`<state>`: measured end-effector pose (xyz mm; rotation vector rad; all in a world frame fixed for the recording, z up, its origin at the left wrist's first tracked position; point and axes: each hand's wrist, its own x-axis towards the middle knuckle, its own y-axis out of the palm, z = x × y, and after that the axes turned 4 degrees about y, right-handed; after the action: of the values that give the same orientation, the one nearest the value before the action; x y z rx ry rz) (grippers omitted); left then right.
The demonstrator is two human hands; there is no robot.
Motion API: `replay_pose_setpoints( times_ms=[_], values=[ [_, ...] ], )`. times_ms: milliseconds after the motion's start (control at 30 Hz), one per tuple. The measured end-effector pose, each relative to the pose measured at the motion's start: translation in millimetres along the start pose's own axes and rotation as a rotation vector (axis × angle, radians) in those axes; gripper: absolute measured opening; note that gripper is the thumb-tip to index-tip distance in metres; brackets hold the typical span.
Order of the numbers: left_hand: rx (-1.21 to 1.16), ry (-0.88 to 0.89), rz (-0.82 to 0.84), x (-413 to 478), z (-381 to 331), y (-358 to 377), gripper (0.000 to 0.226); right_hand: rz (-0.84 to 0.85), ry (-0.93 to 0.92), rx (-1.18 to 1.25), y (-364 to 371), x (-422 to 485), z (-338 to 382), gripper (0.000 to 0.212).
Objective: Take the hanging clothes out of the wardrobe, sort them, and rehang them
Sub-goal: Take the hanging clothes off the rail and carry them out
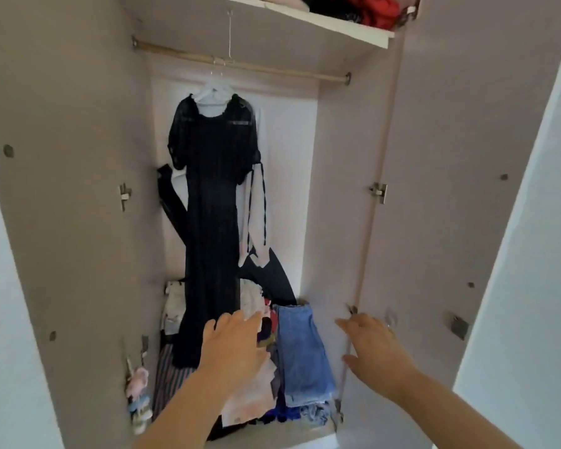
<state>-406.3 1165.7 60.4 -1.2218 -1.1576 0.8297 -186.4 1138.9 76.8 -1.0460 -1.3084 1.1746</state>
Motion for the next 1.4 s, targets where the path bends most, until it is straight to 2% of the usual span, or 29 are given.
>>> replay_pose_setpoints(
  times_ms=[233,500,800,1133,1400],
  values=[
    [0.015,-0.144,-0.035,78.8,36.6,-17.5,0.069,-0.015,-0.188,0.0,-4.7,119.5,2.1,0.058],
    [0.015,-0.165,-0.19,208.5,83.6,-35.0,0.069,-0.138,-0.267,-0.018,-34.3,265.9,25.3,0.06],
    [0.044,-0.083,-0.444,344.1,136.3,-83.6,0.069,-0.396,-0.292,0.044,-113.4,418.0,54.7,0.058],
    [0.165,-0.072,-0.706,451.6,187.0,-159.2,0.068,-0.74,-0.374,0.145,-232.4,575.7,90.5,0.05],
    [0.188,-0.119,-0.846,528.4,222.1,-202.7,0.064,-0.813,-0.471,0.155,-302.6,704.1,134.0,0.045]
  ],
)
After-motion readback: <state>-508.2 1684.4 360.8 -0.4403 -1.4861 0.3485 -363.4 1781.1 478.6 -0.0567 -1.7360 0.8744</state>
